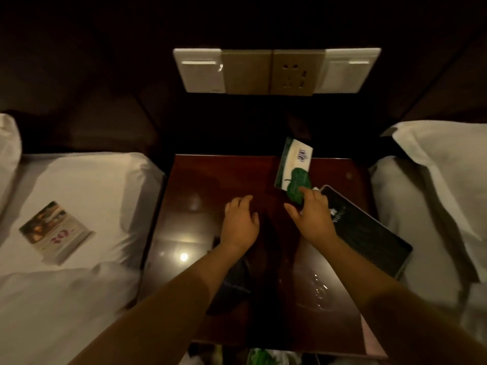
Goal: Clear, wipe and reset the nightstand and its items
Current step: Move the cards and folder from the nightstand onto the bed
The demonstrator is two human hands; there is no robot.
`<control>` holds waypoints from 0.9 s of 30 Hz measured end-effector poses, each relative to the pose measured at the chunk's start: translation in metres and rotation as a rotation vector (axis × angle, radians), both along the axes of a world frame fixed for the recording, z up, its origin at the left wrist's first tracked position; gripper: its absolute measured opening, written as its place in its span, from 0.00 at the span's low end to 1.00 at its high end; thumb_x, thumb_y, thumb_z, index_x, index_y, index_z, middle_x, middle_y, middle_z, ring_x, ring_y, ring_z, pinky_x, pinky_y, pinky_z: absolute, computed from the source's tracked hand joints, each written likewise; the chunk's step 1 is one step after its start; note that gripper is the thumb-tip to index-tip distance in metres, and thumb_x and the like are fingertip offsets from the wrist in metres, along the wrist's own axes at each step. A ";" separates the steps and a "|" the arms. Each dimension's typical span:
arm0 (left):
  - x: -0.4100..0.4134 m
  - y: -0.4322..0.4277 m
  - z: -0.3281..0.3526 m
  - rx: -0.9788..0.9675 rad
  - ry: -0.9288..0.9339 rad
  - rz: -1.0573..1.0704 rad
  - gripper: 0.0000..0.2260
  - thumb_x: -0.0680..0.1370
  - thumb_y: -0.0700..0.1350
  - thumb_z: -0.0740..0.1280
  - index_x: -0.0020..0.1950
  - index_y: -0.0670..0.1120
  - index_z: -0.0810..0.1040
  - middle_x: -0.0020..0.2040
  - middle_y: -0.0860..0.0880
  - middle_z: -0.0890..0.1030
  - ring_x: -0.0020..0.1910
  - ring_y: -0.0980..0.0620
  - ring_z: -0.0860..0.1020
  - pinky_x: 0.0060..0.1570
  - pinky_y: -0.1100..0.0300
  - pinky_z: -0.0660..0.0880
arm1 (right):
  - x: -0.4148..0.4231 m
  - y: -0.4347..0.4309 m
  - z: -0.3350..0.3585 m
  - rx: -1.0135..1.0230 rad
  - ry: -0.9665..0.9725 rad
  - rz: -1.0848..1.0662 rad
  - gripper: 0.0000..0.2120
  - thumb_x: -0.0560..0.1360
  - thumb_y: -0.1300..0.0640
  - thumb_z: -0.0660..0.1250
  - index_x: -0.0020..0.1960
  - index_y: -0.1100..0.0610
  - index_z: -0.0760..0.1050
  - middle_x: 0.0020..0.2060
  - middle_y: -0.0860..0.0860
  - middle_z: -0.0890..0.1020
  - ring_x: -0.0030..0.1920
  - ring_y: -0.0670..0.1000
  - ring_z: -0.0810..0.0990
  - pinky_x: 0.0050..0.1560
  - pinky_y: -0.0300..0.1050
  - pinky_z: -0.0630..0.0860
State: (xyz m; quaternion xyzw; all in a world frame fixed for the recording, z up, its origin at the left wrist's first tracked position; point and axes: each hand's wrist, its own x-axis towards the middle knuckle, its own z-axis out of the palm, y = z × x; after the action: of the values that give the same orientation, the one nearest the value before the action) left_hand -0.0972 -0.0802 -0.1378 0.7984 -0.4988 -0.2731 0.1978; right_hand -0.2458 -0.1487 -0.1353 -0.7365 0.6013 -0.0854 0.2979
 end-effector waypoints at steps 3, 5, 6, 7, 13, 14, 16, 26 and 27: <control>-0.024 -0.018 -0.006 0.042 0.053 -0.026 0.22 0.79 0.43 0.60 0.72 0.42 0.63 0.68 0.40 0.69 0.69 0.42 0.66 0.68 0.51 0.66 | -0.035 -0.007 -0.002 -0.039 0.046 -0.057 0.26 0.75 0.50 0.65 0.68 0.61 0.64 0.63 0.60 0.71 0.65 0.60 0.66 0.64 0.53 0.65; -0.037 -0.032 -0.010 0.065 0.100 -0.019 0.23 0.79 0.44 0.61 0.73 0.42 0.61 0.69 0.39 0.69 0.68 0.41 0.68 0.67 0.49 0.68 | -0.055 -0.012 -0.003 -0.069 0.070 -0.081 0.25 0.75 0.51 0.65 0.68 0.61 0.65 0.62 0.61 0.72 0.63 0.60 0.67 0.62 0.53 0.66; -0.042 -0.039 -0.011 0.073 0.128 -0.004 0.24 0.79 0.44 0.61 0.74 0.42 0.60 0.70 0.39 0.69 0.68 0.41 0.69 0.67 0.49 0.68 | -0.064 -0.015 -0.004 -0.080 0.085 -0.094 0.25 0.75 0.51 0.65 0.68 0.61 0.65 0.62 0.61 0.72 0.62 0.60 0.67 0.62 0.53 0.65; -0.046 -0.045 -0.013 0.077 0.160 0.022 0.25 0.79 0.44 0.62 0.74 0.41 0.59 0.70 0.38 0.69 0.68 0.41 0.69 0.67 0.48 0.69 | -0.072 -0.016 -0.006 -0.087 0.101 -0.104 0.26 0.75 0.50 0.65 0.68 0.60 0.65 0.62 0.61 0.72 0.62 0.61 0.66 0.62 0.54 0.65; -0.059 -0.085 -0.024 0.054 0.269 0.215 0.24 0.78 0.45 0.64 0.72 0.42 0.62 0.67 0.39 0.72 0.65 0.41 0.72 0.62 0.50 0.71 | -0.102 -0.021 -0.024 -0.017 0.216 -0.066 0.40 0.70 0.36 0.65 0.73 0.57 0.56 0.70 0.58 0.65 0.69 0.61 0.62 0.68 0.57 0.60; -0.060 -0.090 -0.026 0.056 0.299 0.255 0.25 0.77 0.45 0.64 0.72 0.42 0.61 0.67 0.39 0.72 0.65 0.40 0.72 0.62 0.50 0.72 | -0.105 -0.021 -0.027 0.016 0.232 -0.039 0.44 0.68 0.33 0.64 0.74 0.56 0.54 0.71 0.58 0.63 0.70 0.61 0.61 0.69 0.58 0.58; -0.059 -0.099 -0.031 0.064 0.421 0.369 0.27 0.78 0.45 0.64 0.73 0.42 0.59 0.69 0.39 0.71 0.64 0.40 0.73 0.63 0.48 0.73 | -0.110 -0.018 -0.034 0.065 0.271 0.034 0.51 0.64 0.29 0.64 0.75 0.54 0.48 0.73 0.57 0.59 0.72 0.61 0.58 0.71 0.60 0.54; -0.054 -0.119 -0.042 0.012 0.827 0.595 0.15 0.79 0.35 0.59 0.66 0.39 0.69 0.64 0.37 0.75 0.61 0.41 0.76 0.51 0.57 0.75 | -0.111 -0.020 -0.043 0.088 0.471 0.194 0.64 0.58 0.30 0.70 0.74 0.55 0.33 0.72 0.59 0.53 0.71 0.63 0.55 0.70 0.66 0.53; -0.053 -0.118 -0.042 0.009 0.822 0.595 0.15 0.79 0.35 0.59 0.66 0.39 0.69 0.64 0.37 0.75 0.61 0.41 0.76 0.51 0.57 0.75 | -0.110 -0.020 -0.042 0.072 0.483 0.198 0.63 0.58 0.31 0.70 0.75 0.55 0.33 0.71 0.59 0.55 0.70 0.63 0.56 0.70 0.66 0.55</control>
State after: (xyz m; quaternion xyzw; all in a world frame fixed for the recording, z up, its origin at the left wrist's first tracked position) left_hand -0.1505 -0.1982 -0.1800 0.7333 -0.1295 -0.4986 0.4437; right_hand -0.3560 -0.1684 -0.1778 -0.7796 0.5827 0.1439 0.1789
